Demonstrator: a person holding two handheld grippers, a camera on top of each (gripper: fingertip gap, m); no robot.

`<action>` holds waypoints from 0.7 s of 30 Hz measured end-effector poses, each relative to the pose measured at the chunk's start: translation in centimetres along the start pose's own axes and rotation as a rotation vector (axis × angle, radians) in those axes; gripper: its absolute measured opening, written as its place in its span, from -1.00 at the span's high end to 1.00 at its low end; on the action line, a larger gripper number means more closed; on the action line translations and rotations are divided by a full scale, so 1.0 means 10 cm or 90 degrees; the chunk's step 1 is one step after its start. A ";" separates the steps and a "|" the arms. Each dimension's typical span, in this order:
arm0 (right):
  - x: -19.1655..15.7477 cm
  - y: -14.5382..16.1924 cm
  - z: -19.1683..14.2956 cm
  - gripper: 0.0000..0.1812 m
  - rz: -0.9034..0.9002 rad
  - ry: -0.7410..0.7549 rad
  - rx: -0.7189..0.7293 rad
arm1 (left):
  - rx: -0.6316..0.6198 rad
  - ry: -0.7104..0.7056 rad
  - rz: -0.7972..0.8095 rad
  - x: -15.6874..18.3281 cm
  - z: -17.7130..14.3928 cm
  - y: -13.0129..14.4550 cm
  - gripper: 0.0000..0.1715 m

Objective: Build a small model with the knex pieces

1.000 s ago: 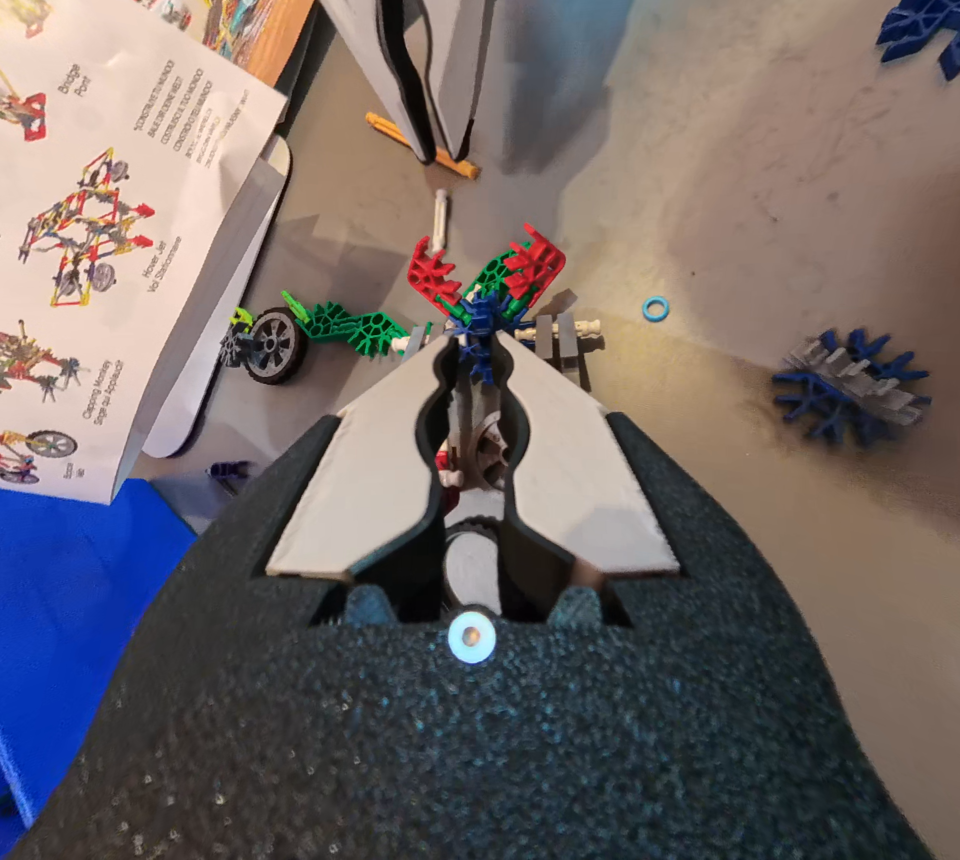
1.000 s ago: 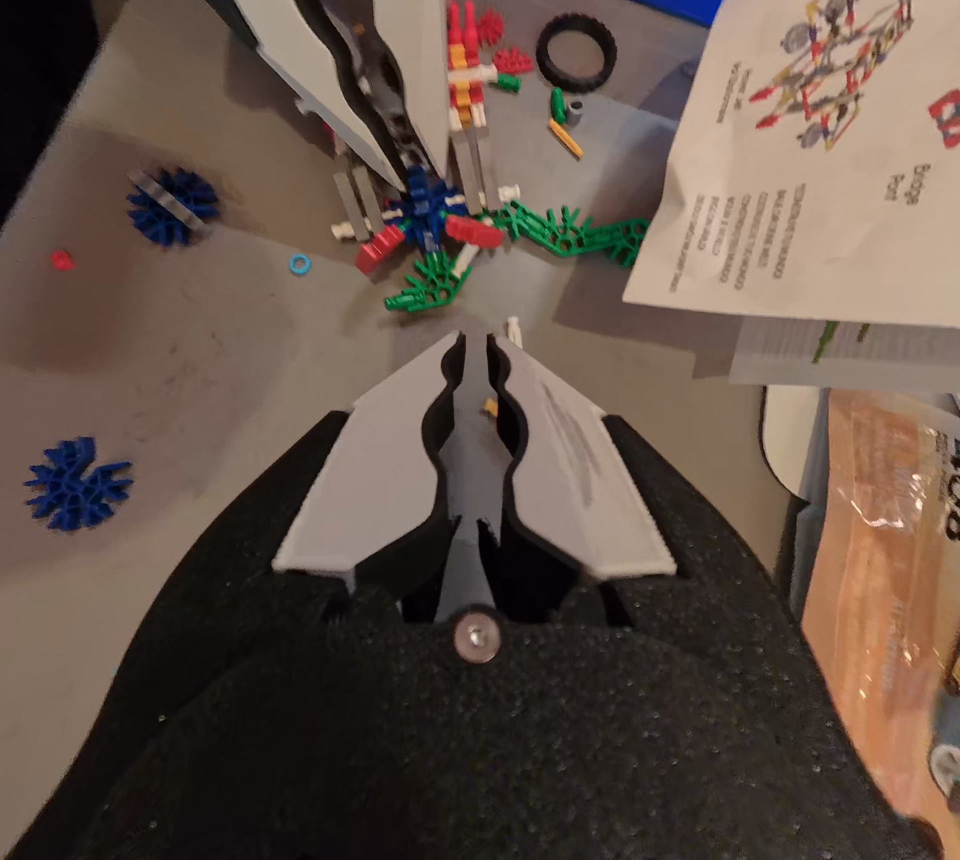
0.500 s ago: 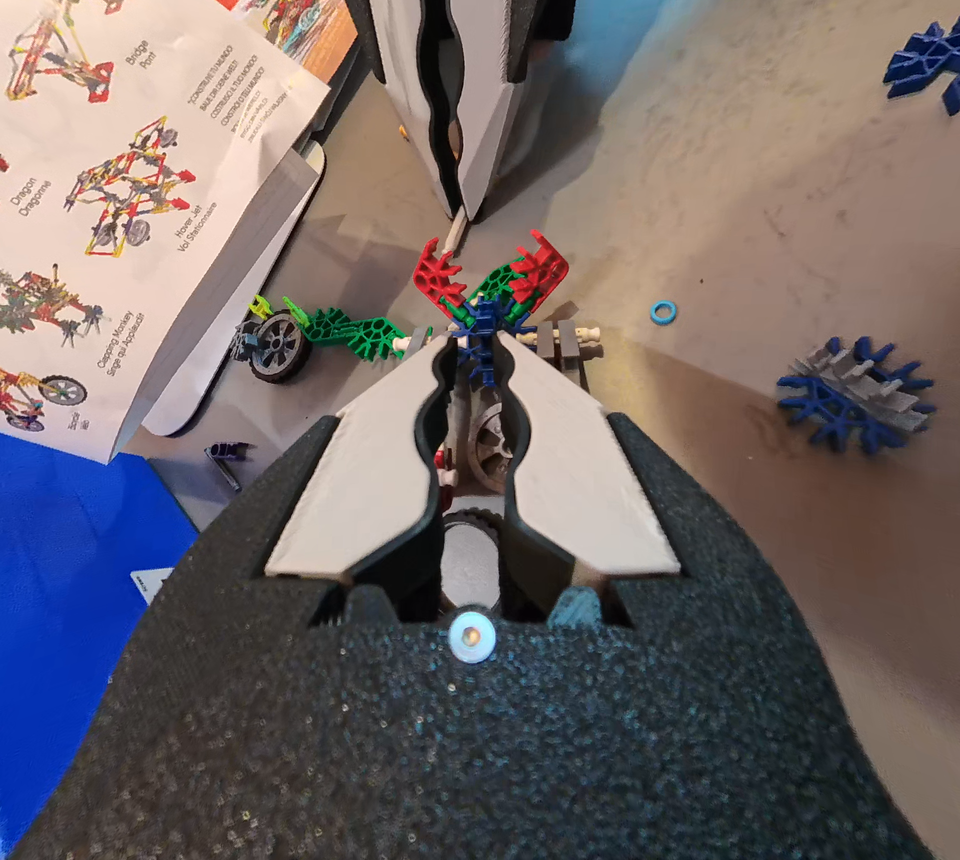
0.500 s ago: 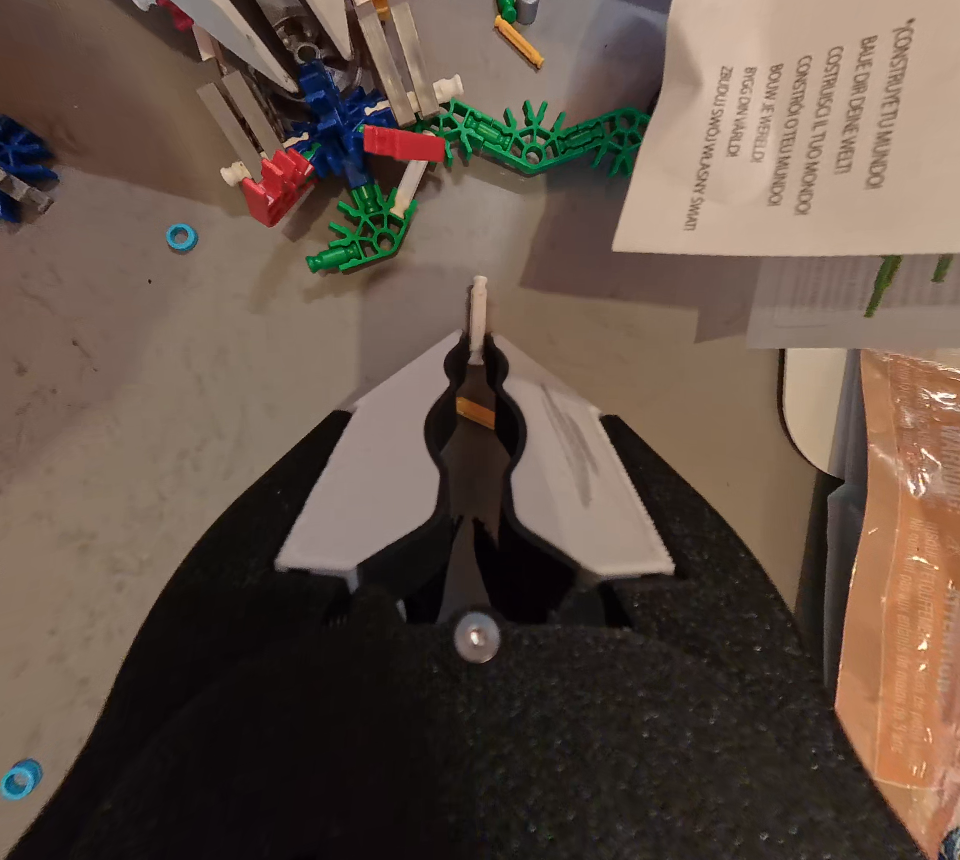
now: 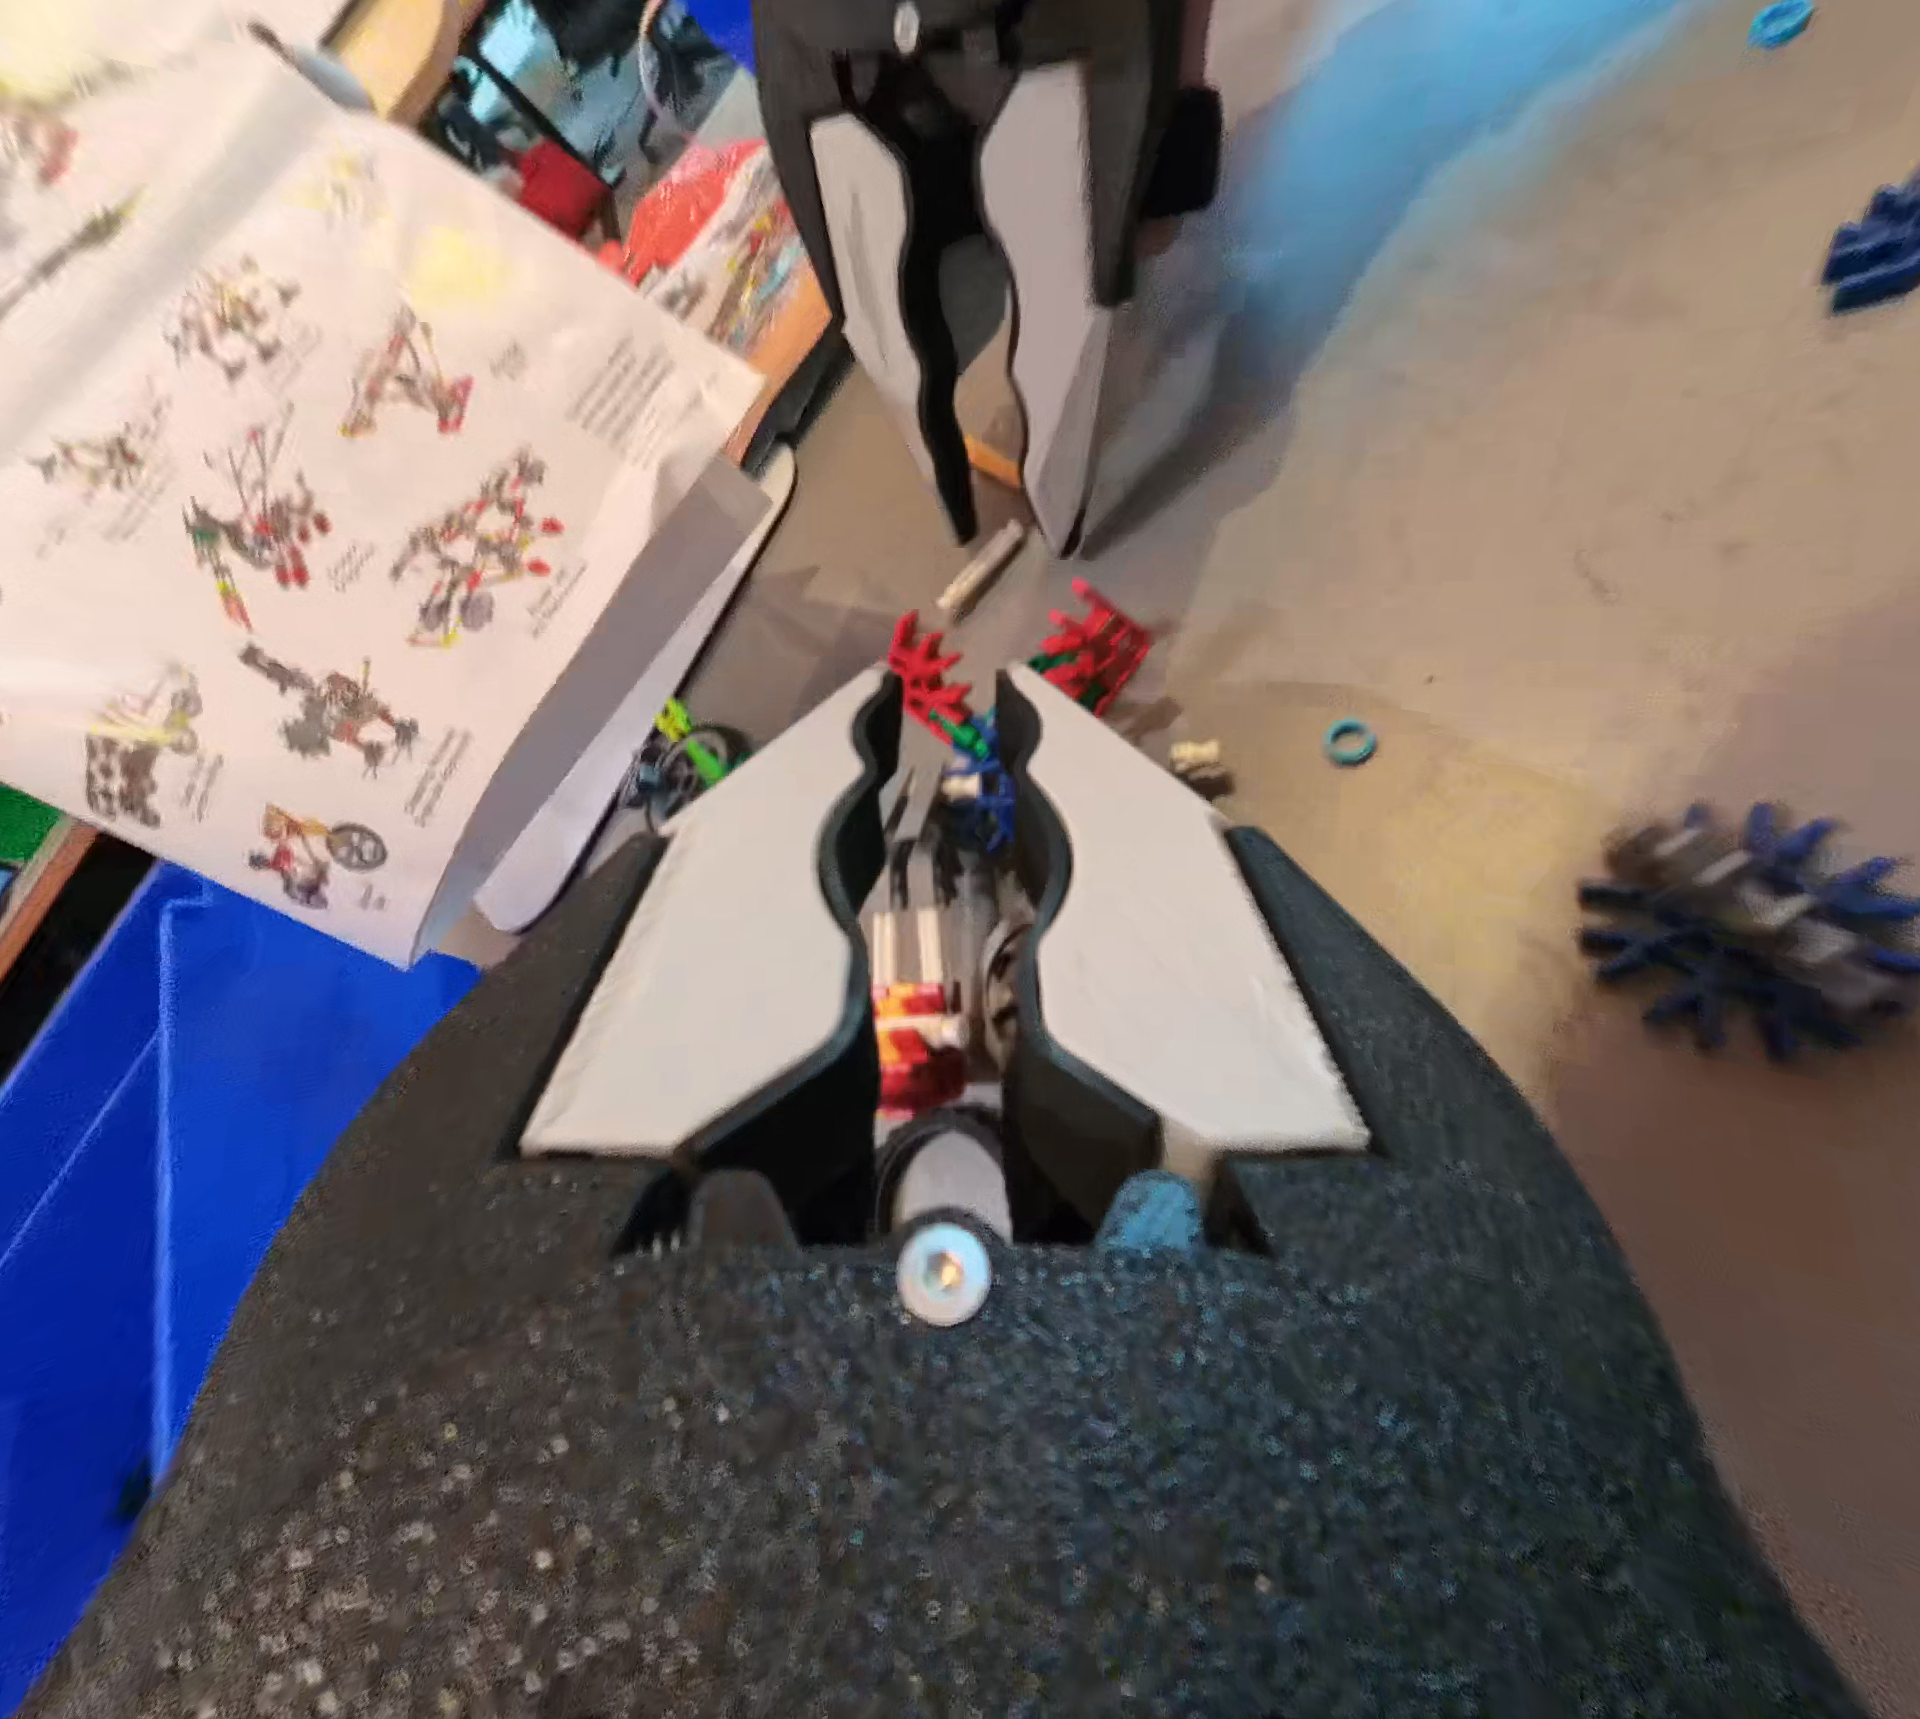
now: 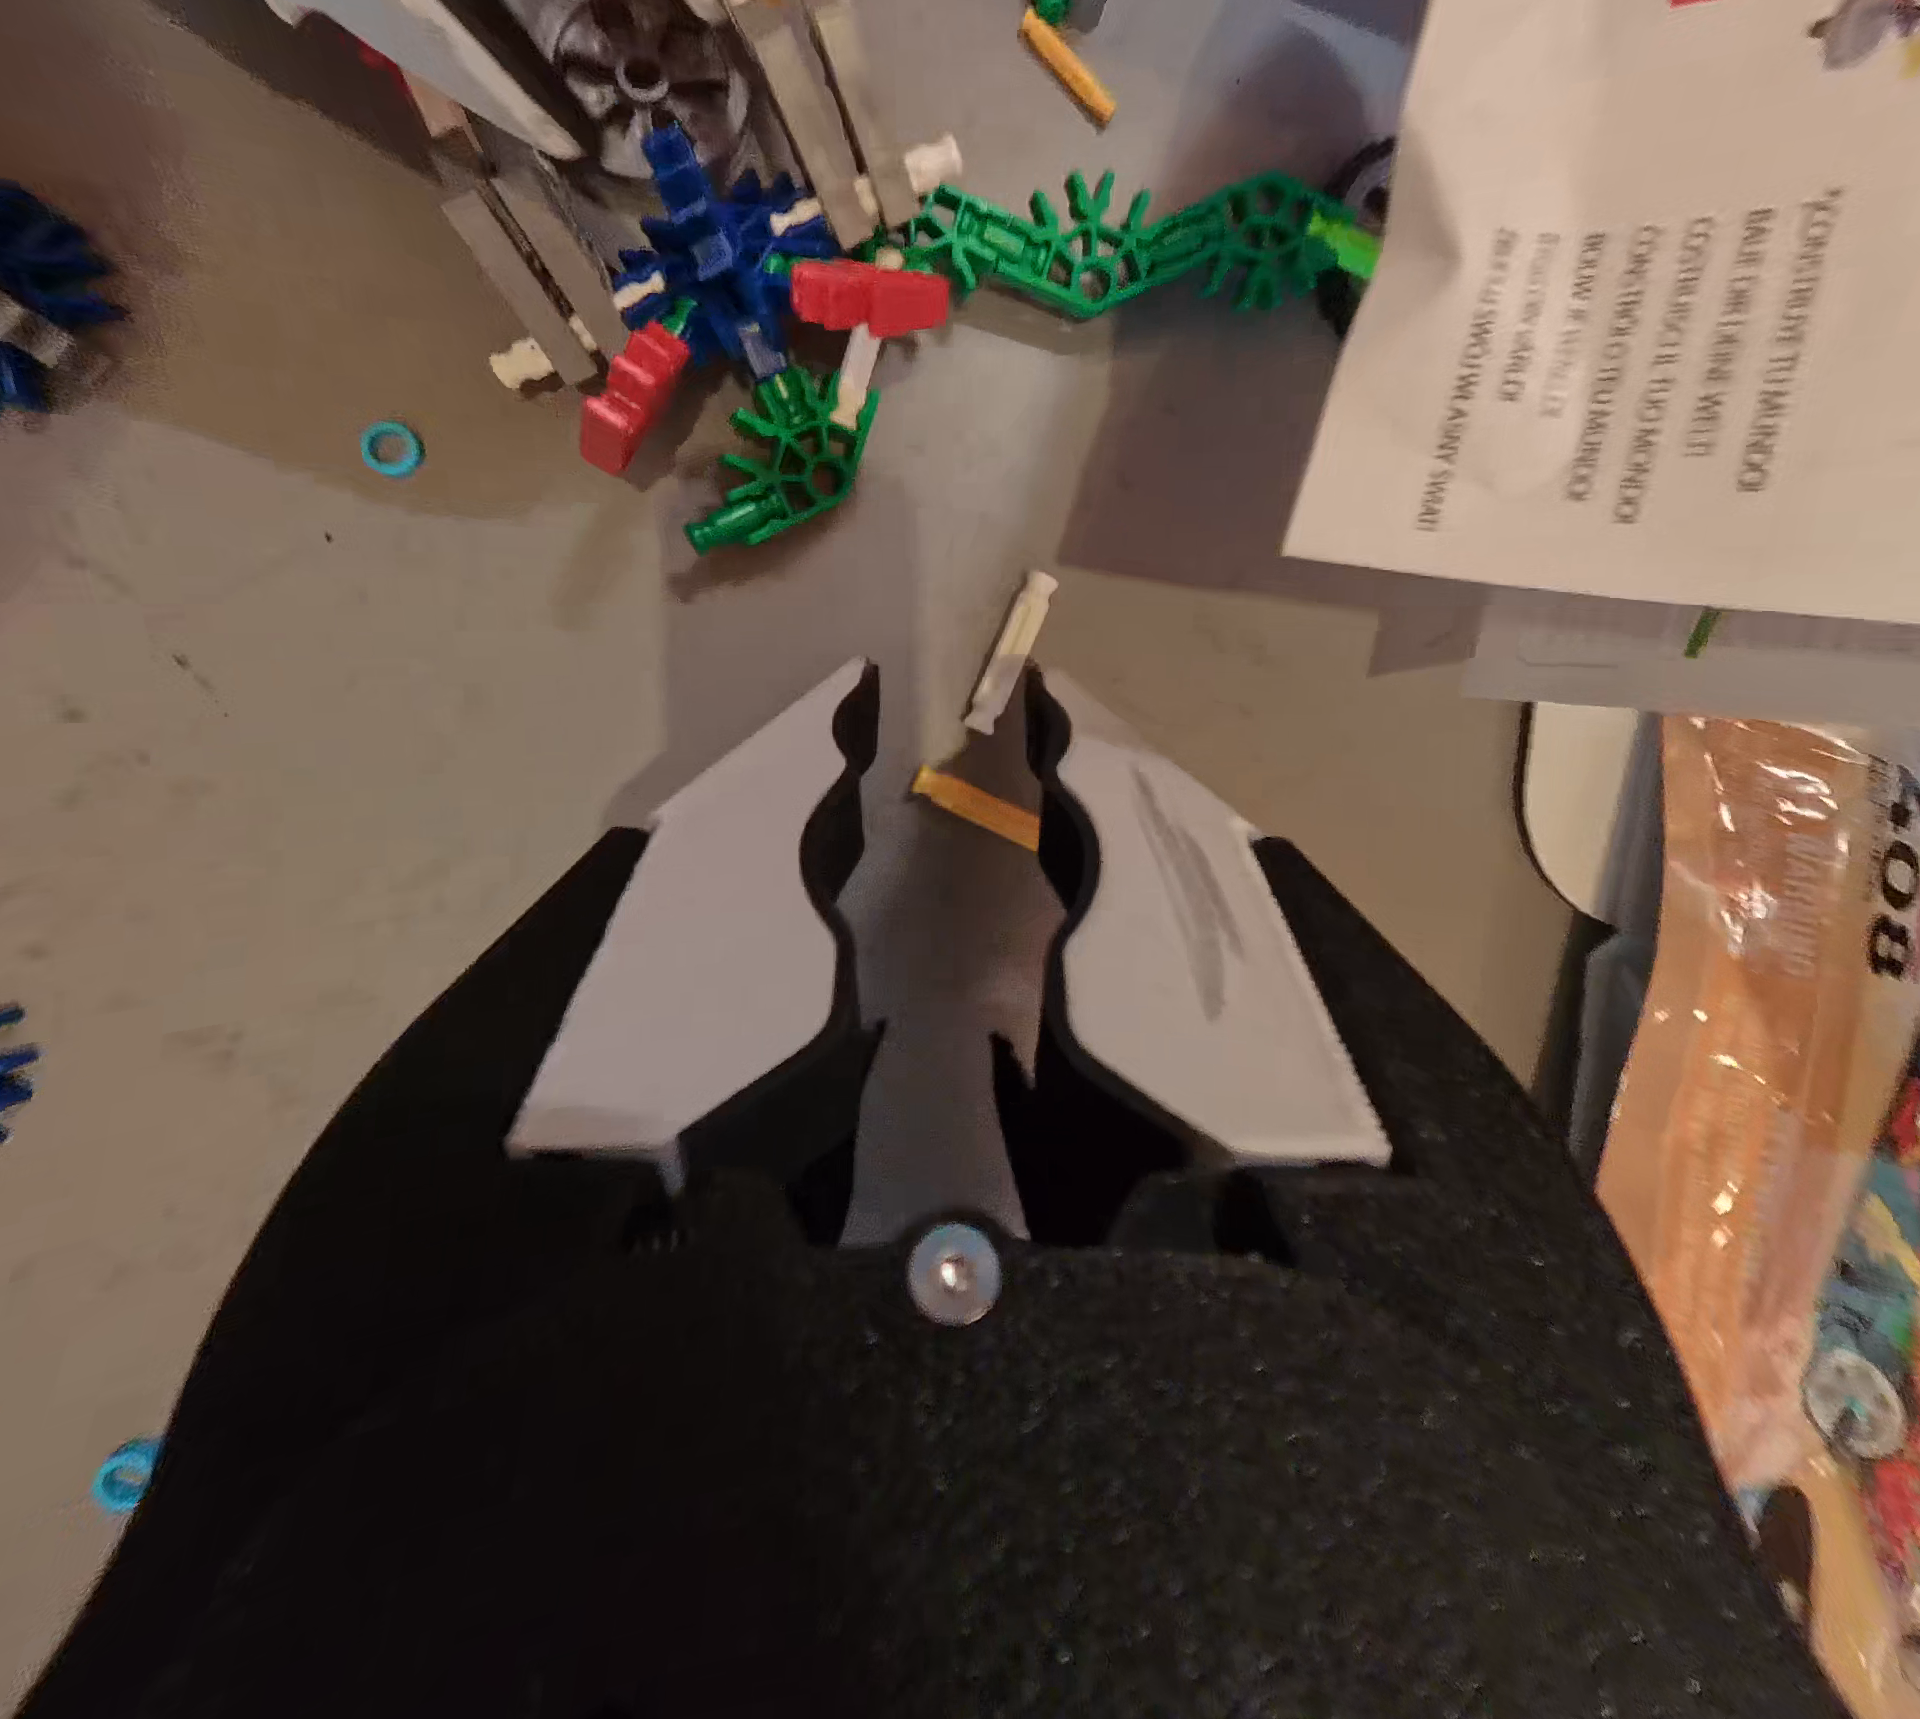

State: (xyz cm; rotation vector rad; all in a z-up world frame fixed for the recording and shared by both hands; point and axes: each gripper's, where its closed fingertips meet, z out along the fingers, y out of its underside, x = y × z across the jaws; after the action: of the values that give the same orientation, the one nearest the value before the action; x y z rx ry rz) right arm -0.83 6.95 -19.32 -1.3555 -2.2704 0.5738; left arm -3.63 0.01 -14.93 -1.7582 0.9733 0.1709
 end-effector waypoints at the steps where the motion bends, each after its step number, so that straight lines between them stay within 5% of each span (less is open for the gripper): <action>1: 0.03 0.03 -0.01 0.65 -0.005 0.024 -0.025 | 0.010 0.015 -0.015 0.04 -0.01 -0.06 0.80; 8: -0.03 0.25 -0.15 0.73 -0.008 0.038 -0.156 | -0.001 0.017 -0.049 0.10 0.02 -0.03 0.67; 13: -0.04 0.16 -0.26 0.72 0.053 0.054 -0.098 | -0.009 0.032 -0.067 0.13 0.02 0.06 0.65; 21: 0.17 0.05 -0.25 0.76 0.119 0.157 -0.142 | 0.005 0.055 -0.099 0.14 0.08 0.11 0.63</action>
State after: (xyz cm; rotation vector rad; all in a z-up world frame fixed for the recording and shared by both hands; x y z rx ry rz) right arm 0.17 8.97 -17.31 -1.6580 -2.0686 0.1991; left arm -3.17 -0.14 -16.80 -1.8381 0.8928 -0.0084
